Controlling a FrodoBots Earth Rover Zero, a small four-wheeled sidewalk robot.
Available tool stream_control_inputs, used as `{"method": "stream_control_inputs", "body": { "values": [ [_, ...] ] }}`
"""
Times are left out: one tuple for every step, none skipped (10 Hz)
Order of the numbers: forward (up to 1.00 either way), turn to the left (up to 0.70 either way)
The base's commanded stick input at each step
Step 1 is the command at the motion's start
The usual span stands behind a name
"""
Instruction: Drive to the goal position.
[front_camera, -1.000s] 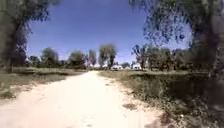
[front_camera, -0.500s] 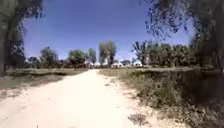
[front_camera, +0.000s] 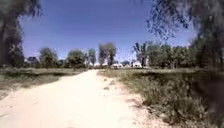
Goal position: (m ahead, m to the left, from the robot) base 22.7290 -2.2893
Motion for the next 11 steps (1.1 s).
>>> {"method": "stream_control_inputs", "body": {
  "values": [
    [0.85,0.27],
    [0.85,0.14],
    [0.85,0.00],
    [0.85,0.00],
    [0.85,0.00],
    [0.85,0.00],
    [0.85,0.00],
    [0.85,0.01],
    [0.85,0.10],
    [0.85,0.19],
    [0.85,0.28]
  ]
}}
